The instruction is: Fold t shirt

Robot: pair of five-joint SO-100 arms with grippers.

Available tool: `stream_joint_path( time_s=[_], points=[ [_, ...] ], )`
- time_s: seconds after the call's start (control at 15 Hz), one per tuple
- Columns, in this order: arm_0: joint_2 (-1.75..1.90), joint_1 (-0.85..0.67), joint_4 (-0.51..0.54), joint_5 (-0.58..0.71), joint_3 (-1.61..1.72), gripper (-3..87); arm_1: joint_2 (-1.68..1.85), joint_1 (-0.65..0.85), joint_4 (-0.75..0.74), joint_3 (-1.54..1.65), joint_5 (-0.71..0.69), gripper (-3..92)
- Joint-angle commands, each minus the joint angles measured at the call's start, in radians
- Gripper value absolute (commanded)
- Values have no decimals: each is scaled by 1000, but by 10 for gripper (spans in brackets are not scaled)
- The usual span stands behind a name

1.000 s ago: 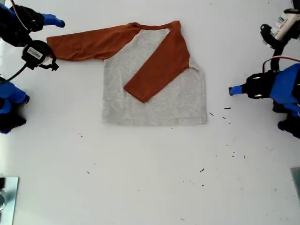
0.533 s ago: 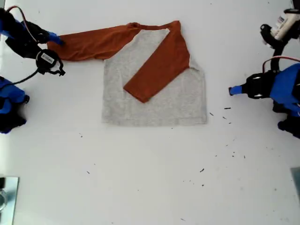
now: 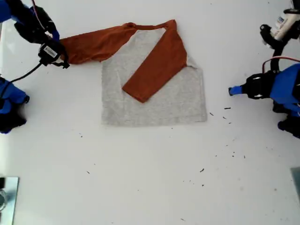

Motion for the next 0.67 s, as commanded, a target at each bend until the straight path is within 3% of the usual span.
stream_joint_path(
  time_s=[0.0,0.13,0.33,0.4,0.47,0.53,0.6],
  points=[
    [35,253,123,-110,-322,-3,14,-5,-6,55,-6,34],
    [-130,482,184,-150,-667,-3,14,-5,-6,55,-5,34],
    [-483,741,206,-67,-1181,7,11,-8,-5,55,-2,34],
    [-577,804,167,-18,-1292,67,11,-8,-5,55,2,34],
    [-607,851,109,18,-1305,268,11,-6,-5,55,2,34],
    [-604,874,83,54,-1305,297,11,-5,-5,55,2,34],
    [-558,887,87,67,-1287,170,9,-5,-5,55,3,34]
  ],
)
